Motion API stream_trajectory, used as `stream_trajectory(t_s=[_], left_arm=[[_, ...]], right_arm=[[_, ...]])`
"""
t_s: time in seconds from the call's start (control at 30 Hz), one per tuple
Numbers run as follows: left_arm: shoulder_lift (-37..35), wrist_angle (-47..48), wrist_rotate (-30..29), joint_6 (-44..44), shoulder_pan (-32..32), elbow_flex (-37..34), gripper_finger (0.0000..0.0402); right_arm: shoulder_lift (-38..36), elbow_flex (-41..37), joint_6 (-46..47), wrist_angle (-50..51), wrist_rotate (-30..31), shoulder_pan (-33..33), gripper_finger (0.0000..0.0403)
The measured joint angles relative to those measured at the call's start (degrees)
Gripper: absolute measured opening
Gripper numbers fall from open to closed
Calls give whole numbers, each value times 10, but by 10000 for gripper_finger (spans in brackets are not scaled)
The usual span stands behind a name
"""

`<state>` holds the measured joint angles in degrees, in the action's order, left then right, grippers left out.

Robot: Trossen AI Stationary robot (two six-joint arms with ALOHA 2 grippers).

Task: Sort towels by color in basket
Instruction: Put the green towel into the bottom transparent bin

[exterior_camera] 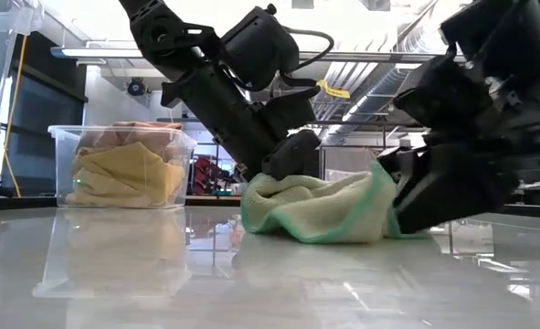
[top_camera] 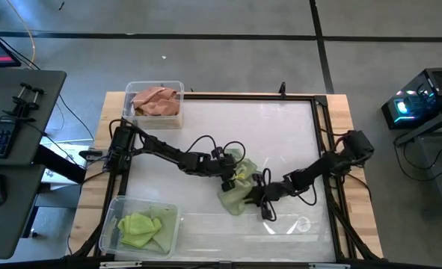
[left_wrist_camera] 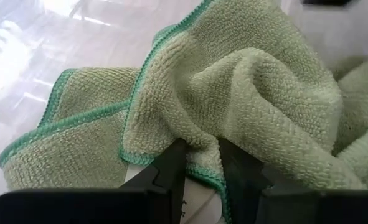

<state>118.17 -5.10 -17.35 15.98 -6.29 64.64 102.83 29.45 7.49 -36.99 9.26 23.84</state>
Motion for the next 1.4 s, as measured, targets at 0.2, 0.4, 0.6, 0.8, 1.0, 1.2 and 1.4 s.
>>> stream_trajectory(t_s=[0.2,0.4,0.6,0.8,1.0,1.2,1.4], left_arm=[[1,-14,4,-8,-4,-1,80],[3,-56,86,-69,-19,-2,80],[3,-125,113,-122,-39,-2,75],[-11,-148,108,-179,-55,-2,62],[-57,-64,65,-195,-66,-2,53],[-123,29,-36,-193,-76,-2,53],[-140,-21,66,-239,-81,-1,45]], right_arm=[[-101,-2,17,99,166,29,20],[-262,-2,92,249,314,77,6],[-342,-2,136,285,349,23,14],[-287,-2,178,289,249,-56,15],[-190,-2,225,286,188,-90,16],[-127,-2,268,286,165,-91,16],[-143,-2,251,284,146,-88,17]])
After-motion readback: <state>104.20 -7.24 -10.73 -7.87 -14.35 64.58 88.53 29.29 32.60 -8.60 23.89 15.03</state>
